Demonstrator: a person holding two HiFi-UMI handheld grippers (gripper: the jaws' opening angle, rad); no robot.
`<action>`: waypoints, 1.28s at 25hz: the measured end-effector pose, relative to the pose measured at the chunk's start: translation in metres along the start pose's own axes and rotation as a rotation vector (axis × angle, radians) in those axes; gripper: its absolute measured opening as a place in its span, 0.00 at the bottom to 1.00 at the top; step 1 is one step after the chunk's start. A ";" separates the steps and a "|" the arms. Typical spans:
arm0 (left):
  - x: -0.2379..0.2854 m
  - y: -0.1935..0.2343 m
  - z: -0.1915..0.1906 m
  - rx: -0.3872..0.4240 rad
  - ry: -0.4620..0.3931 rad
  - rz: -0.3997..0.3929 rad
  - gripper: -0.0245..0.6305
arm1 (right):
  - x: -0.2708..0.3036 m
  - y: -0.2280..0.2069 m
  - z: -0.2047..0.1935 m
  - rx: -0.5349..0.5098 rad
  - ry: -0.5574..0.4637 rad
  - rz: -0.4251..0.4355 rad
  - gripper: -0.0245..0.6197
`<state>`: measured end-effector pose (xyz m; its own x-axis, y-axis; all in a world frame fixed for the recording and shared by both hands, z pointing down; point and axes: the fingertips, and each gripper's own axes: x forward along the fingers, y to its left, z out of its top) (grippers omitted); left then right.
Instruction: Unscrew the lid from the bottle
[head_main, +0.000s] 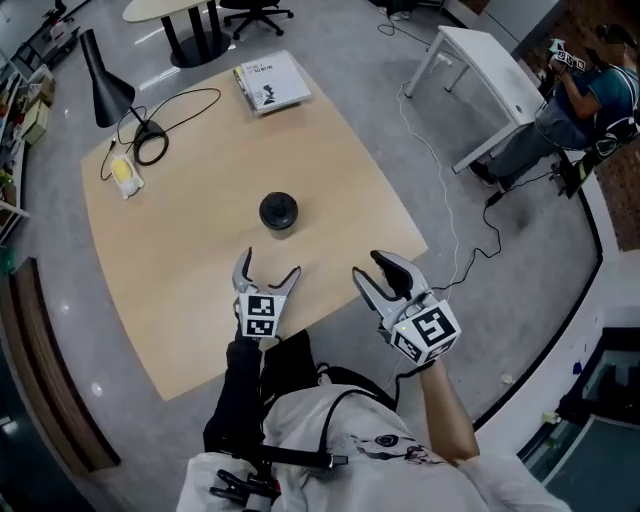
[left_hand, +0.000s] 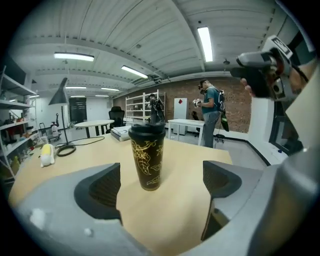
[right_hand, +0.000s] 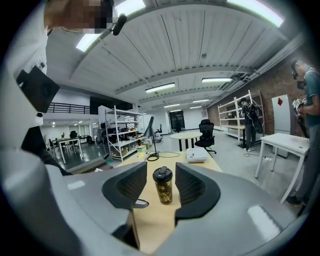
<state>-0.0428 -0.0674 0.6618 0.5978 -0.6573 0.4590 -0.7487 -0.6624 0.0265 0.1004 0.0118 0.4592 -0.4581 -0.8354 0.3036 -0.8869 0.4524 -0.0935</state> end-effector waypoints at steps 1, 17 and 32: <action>0.018 0.004 -0.005 0.011 0.008 -0.016 0.84 | 0.014 -0.008 0.003 -0.003 0.021 0.004 0.32; 0.142 0.021 0.009 0.254 -0.079 -0.006 0.79 | 0.102 -0.090 -0.029 0.033 0.263 0.008 0.32; 0.117 -0.012 0.077 0.060 -0.061 -0.040 0.71 | 0.169 -0.017 0.000 -0.223 0.293 0.699 0.79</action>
<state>0.0584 -0.1642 0.6472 0.6446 -0.6493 0.4036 -0.7064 -0.7078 -0.0105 0.0383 -0.1369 0.5115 -0.8430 -0.2319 0.4854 -0.3519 0.9202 -0.1716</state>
